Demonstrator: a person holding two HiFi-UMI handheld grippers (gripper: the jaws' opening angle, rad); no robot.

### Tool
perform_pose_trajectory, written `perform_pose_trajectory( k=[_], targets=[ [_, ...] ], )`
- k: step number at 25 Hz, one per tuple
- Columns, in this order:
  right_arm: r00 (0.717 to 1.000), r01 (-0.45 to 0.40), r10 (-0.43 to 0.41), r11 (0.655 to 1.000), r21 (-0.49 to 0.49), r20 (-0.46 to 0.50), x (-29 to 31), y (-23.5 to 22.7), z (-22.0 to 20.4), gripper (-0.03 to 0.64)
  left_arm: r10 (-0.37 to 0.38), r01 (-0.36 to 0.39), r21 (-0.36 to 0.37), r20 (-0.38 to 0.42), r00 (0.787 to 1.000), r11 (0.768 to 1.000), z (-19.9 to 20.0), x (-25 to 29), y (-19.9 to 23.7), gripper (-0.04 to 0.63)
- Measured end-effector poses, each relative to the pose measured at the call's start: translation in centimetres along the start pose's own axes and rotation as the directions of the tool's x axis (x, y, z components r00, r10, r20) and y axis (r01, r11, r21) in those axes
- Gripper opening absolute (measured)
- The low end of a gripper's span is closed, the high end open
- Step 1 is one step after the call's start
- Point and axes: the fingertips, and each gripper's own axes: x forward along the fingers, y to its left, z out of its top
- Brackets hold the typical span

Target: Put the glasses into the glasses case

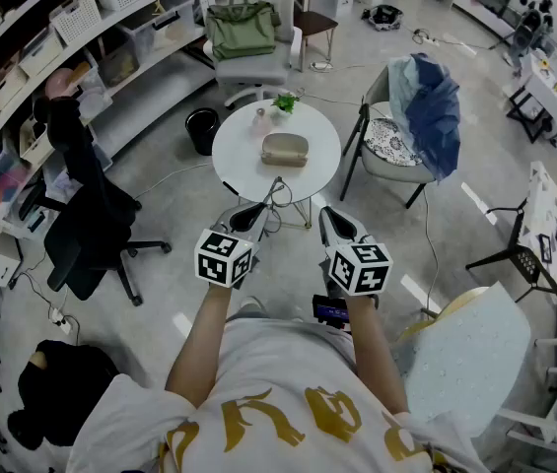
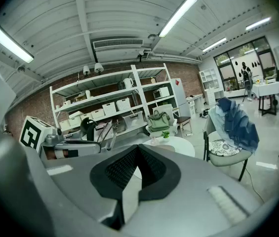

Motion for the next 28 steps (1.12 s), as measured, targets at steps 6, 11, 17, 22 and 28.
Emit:
perform_pose_trajectory(
  k=[6,11,17,22,28],
  targets=[
    [1.0,-0.005,0.005,1.0,-0.012,-0.001,-0.5,0.5,-0.2,0.011,0.005,-0.005,0.007,0.0,1.0,1.0,0.0,-0.6,0.0,0.015],
    [1.0,0.001,-0.001,1.0,0.005,0.012,-1.4,1.0,-0.2,0.011,-0.001,0.001,0.014,-0.005,1.0,1.0,0.2,-1.3,-0.3,0.015],
    [1.0,0.025,-0.025,0.997,0.075,-0.008,-1.2,-0.2,-1.4,0.012,-0.02,0.021,0.023,-0.039,0.999,0.999,-0.7,-0.7,-0.4,0.015],
    [0.998,0.059,-0.058,0.993,0.102,-0.016,1.2,-1.8,-1.5,0.012,-0.047,0.049,0.022,-0.067,0.997,0.999,-1.4,1.5,1.4,0.015],
    [0.995,0.09,-0.085,0.99,0.106,-0.054,7.4,-2.8,-0.9,0.012,-0.082,0.083,0.009,-0.103,0.991,0.997,-1.1,5.8,7.1,0.015]
  ],
)
